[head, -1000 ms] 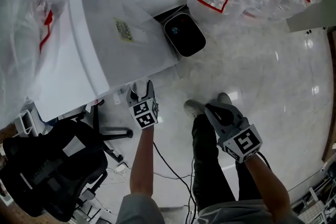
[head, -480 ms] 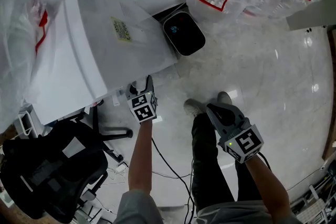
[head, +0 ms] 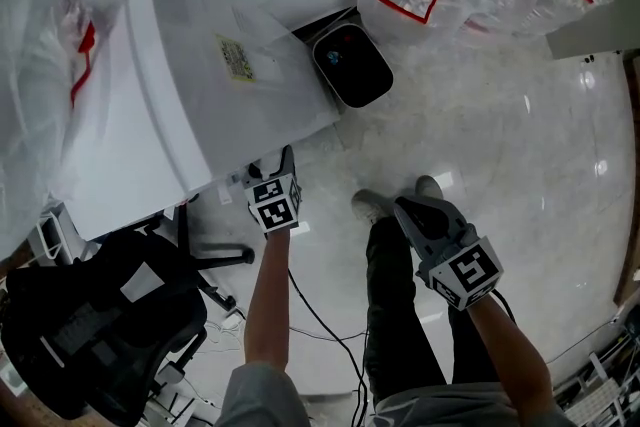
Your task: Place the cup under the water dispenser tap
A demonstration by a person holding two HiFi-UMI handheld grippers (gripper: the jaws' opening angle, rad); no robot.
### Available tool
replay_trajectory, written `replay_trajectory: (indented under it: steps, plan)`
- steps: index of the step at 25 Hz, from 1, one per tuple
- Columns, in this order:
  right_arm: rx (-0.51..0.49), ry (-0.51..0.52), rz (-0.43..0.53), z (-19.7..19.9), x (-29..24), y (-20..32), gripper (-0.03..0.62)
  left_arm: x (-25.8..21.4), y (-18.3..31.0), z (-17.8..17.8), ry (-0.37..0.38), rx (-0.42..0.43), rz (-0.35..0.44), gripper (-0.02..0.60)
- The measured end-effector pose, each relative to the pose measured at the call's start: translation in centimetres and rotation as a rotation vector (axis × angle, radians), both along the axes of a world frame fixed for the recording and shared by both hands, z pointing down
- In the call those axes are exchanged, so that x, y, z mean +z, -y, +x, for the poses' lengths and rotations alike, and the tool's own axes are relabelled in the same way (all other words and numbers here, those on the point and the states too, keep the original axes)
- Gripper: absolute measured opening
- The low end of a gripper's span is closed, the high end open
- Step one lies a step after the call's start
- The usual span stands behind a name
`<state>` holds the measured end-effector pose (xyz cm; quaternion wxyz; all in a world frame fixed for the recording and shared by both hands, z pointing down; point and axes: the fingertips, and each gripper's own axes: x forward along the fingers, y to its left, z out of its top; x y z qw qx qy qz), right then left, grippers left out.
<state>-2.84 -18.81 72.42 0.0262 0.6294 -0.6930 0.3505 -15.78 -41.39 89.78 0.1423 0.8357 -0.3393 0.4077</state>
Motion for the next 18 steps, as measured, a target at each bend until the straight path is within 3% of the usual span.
replay_trajectory:
  steps: [12, 18]
  plan:
    - [0.014, 0.013, -0.018, 0.3, 0.5, -0.5, 0.011, 0.8, -0.7, -0.5, 0.011, -0.019, -0.014, 0.321]
    - [0.009, 0.025, -0.011, 0.0, -0.4, -0.7, 0.011, 0.0, -2.9, -1.1, 0.029, -0.013, -0.07, 0.324]
